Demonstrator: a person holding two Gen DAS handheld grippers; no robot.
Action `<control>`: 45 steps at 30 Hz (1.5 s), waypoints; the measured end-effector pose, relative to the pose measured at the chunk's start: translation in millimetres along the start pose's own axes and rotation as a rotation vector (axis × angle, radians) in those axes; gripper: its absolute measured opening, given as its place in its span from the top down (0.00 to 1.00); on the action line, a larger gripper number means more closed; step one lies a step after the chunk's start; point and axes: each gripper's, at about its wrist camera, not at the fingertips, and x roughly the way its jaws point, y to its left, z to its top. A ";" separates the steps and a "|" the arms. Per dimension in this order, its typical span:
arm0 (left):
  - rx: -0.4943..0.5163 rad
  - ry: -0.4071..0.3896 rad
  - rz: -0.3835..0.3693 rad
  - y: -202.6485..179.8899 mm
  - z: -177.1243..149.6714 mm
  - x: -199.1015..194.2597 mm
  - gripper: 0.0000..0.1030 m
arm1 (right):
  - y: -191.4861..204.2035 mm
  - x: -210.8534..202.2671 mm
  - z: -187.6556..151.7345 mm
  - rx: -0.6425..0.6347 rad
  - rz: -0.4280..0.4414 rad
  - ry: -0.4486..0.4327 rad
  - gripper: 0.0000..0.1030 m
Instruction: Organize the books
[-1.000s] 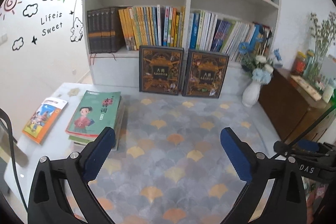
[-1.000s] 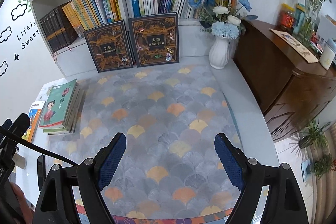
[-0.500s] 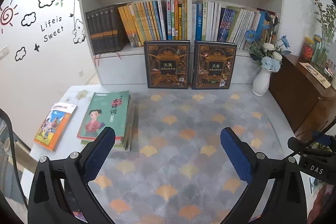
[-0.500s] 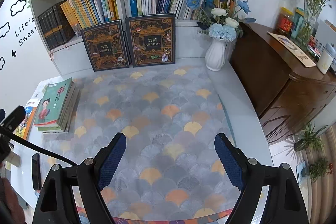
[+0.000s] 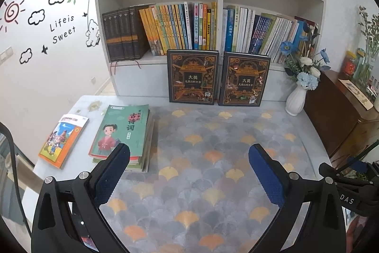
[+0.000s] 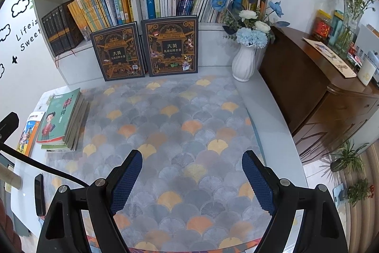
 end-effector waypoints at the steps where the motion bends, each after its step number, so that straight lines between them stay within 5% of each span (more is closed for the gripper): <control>1: 0.000 -0.001 0.001 0.2 0.3 0.2 0.02 | 0.4 0.6 0.0 -0.002 -0.001 0.001 0.18; 45: 0.042 0.016 -0.002 -13.3 -1.8 15.5 0.02 | 10.4 8.2 -1.4 0.015 0.012 0.023 0.18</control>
